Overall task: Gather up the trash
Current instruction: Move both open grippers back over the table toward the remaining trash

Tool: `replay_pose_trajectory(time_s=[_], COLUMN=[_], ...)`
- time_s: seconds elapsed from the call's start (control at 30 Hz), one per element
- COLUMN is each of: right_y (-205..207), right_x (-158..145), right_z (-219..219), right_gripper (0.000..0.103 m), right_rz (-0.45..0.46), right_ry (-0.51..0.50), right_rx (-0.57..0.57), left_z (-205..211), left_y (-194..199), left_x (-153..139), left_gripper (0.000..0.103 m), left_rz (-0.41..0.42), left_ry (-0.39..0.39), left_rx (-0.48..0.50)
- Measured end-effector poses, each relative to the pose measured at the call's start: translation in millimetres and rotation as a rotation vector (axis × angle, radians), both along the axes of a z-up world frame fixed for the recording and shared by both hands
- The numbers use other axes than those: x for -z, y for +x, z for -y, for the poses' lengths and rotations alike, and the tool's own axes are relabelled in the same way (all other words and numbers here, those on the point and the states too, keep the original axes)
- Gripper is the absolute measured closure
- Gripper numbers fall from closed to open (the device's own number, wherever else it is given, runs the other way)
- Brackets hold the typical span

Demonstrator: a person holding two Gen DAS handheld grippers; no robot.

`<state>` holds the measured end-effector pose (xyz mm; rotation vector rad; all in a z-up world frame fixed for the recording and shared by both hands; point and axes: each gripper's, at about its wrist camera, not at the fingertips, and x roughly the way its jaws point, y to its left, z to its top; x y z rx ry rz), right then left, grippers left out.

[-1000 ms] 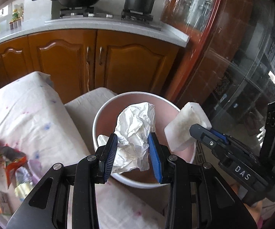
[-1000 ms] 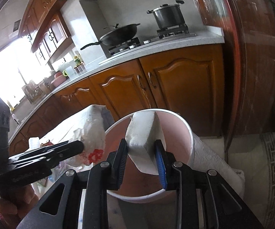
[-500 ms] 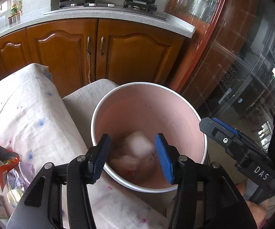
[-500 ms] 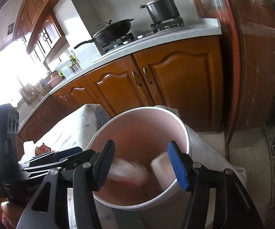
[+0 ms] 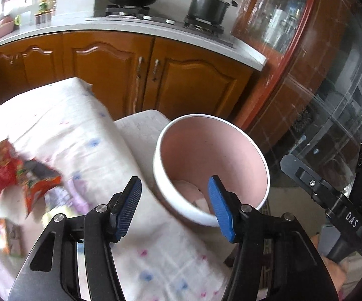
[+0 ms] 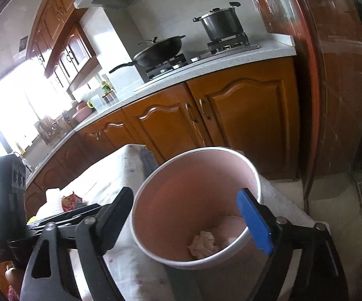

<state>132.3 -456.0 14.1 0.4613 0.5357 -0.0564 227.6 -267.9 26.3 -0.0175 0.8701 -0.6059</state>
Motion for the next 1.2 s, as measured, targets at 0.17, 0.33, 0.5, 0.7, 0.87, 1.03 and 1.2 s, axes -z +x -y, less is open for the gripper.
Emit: replay_pose_trajectory(time_s=[0.17, 0.33, 0.5, 0.7, 0.87, 1.03, 1.2], right_y=[-3.6, -7.8, -11.9, -11.4, -10.5, -7.6, -4.0], right_x=[-2.9, -5.8, -8.4, -9.2, -8.8, -7.5, -6.7], right_z=[-17.4, -38.5, -62.3, -90.7, -113.4, -134.5, -153.6], right_gripper=[0.014, 0.013, 0.012, 0.012, 0.012, 0.012, 0.012], right_rz=[0.008, 0.013, 0.021, 0.023, 0.019, 0.013, 0.009], right_ry=[-0.003, -0.005, -0.011, -0.017, -0.024, -0.035, -0.046], right_rx=[-0.026, -0.058, -0.095, -0.149, -0.190, -0.231, -0.265], left_z=[-33.9, -64.9, -100.7, -138.0, -167.3, -189.9, -208.9], left_y=[-13.1, -24.7, -35.0, -44.3, -52.5, -54.3, -55.4], left_x=[-7.1, -12.2, -13.6, -12.0, -10.0, -8.1, -4.8], left_gripper=[0.045, 0.043, 0.043, 0.042, 0.041, 0.041, 0.041], left_rz=[0.030, 0.050, 0.052, 0.056, 0.061, 0.059, 0.054], left_ry=[-0.005, -0.013, -0.027, -0.034, -0.040, -0.046, -0.053], left_rx=[-0.052, -0.102, -0.165, -0.228, -0.278, -0.316, -0.353])
